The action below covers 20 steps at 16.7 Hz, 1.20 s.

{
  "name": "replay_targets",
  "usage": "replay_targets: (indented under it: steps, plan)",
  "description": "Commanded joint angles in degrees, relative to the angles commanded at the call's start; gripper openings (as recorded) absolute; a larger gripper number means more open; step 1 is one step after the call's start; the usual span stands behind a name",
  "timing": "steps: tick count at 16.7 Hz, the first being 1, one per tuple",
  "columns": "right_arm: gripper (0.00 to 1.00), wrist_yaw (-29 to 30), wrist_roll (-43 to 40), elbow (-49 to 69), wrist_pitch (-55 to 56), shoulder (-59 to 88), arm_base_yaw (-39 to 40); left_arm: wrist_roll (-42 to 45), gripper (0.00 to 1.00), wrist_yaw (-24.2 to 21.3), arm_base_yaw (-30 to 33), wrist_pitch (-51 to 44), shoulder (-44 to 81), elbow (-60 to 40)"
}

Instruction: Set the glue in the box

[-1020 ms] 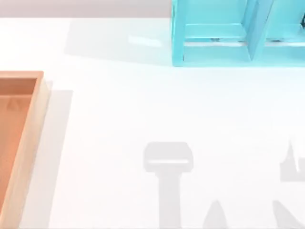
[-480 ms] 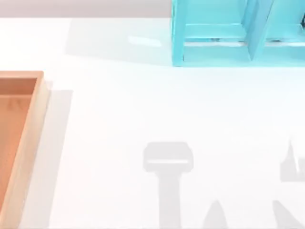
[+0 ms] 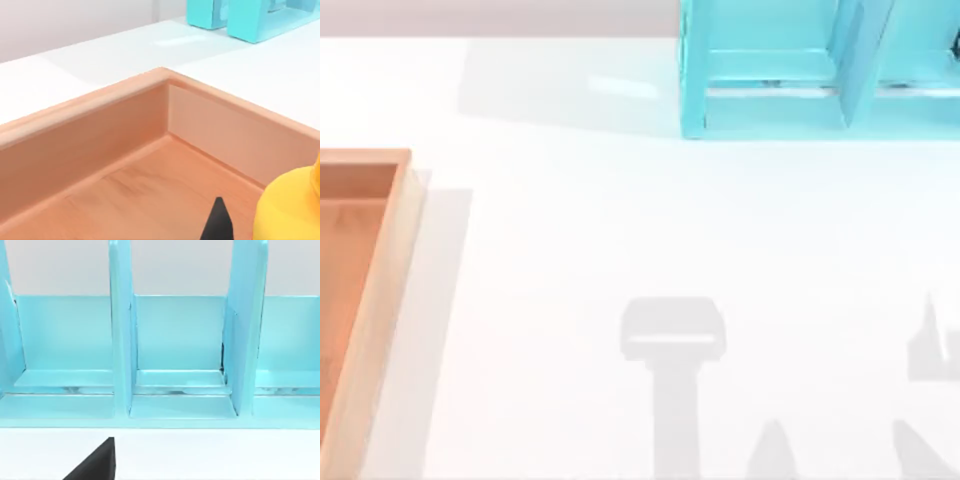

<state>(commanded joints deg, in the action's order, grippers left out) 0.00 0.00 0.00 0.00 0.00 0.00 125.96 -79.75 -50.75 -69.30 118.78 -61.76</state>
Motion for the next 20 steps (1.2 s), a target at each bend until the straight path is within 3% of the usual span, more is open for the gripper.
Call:
replay_targets:
  steps: [8,11,16,20]
  plan:
    - [1.00,0.0,0.0,0.0,0.0,0.0,0.0,-27.9,0.00,-1.8,4.0,32.7,-4.2,6.1]
    - [1.00,0.0,0.0,0.0,0.0,0.0,0.0,-33.0,0.00,-2.4,6.4,37.7,-5.7,9.2]
    - [1.00,0.0,0.0,0.0,0.0,0.0,0.0,-33.5,0.00,-2.5,6.9,38.3,-5.7,9.7]
    - [1.00,0.0,0.0,0.0,0.0,0.0,0.0,-33.5,0.30,-2.5,6.9,38.3,-5.7,9.7]
